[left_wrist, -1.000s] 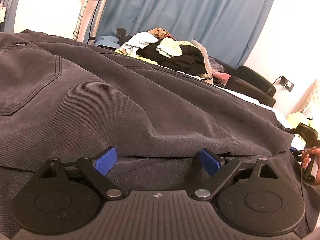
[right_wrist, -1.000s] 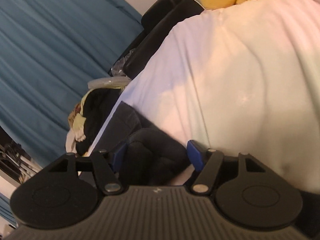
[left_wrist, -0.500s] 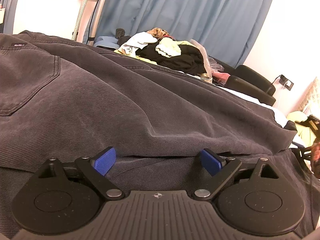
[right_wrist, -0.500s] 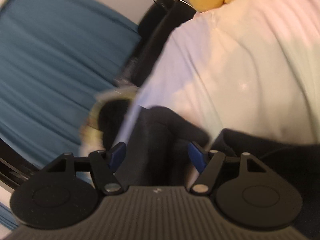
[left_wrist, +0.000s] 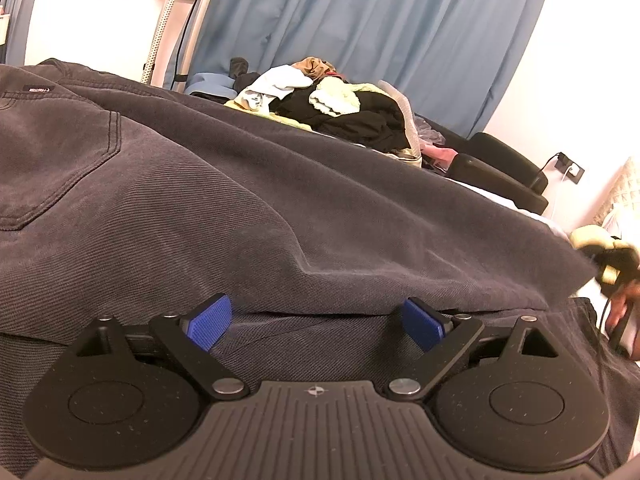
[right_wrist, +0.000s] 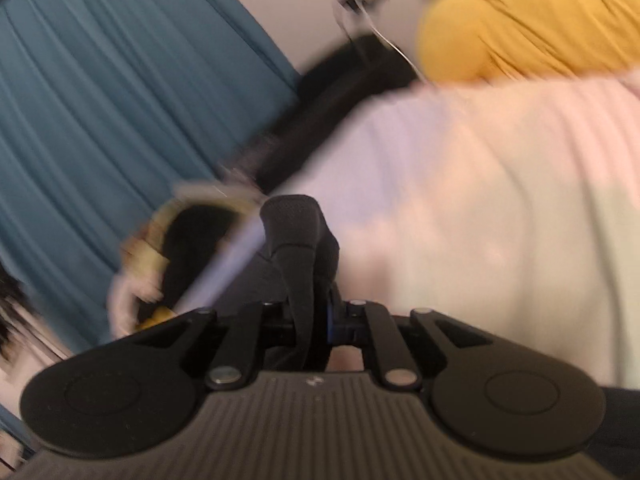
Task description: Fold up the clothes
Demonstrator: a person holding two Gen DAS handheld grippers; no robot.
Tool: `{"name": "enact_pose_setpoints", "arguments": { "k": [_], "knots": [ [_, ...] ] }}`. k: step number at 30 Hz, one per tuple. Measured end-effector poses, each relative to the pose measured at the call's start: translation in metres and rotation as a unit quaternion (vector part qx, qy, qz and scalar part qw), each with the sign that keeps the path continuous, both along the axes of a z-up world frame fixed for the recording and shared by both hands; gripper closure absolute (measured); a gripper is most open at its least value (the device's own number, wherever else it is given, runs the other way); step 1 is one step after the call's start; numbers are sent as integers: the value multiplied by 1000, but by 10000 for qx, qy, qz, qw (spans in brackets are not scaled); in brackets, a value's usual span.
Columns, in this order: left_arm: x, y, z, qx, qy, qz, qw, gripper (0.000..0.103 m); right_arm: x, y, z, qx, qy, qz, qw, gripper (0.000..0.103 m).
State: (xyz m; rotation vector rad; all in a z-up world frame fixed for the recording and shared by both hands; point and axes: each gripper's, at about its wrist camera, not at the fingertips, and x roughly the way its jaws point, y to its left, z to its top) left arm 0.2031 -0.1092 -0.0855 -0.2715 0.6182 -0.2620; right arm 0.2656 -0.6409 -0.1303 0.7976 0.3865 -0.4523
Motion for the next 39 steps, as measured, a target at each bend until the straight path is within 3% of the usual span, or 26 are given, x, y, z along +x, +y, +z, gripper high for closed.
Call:
{"name": "enact_pose_setpoints", "arguments": {
  "k": [1,4,5,7,12,16,20,24,28,32,36,39],
  "knots": [
    [0,0,0,11,-6,-5,10000,9,2,-7,-12,134,173,28,9998,89],
    [-1,-1,1,58,-30,-22,10000,9,3,-14,-26,119,99,280,9995,86],
    [-1,-1,2,73,-30,-28,10000,9,3,-12,-22,48,86,301,9995,84],
    [-2,-1,6,124,-22,-32,9999,9,2,-9,-17,-37,52,342,9994,70],
    [-22,5,28,320,-145,37,9994,8,-21,-7,5,4,-10,425,9991,54],
    [-51,21,54,306,-234,228,9990,8,-60,4,31,-149,-106,691,9974,52],
    [-86,54,87,250,-296,372,9986,8,-102,12,48,-275,-165,1102,9934,49],
    [-120,125,116,-157,4,1058,9943,8,-144,13,57,-251,-189,1465,9887,46],
    [-158,215,118,-806,240,1935,9775,9,-186,14,67,-227,-213,1825,9827,38],
    [-186,289,86,-1467,690,2729,9483,11,-224,11,68,-5,-218,2035,9788,28],
    [-192,338,44,-2339,853,3120,9169,38,-249,-2,46,705,-217,1836,9802,25],
    [-183,355,24,-2702,824,3259,9022,46,-261,-3,32,1069,-197,1721,9791,25]
  ]
}}
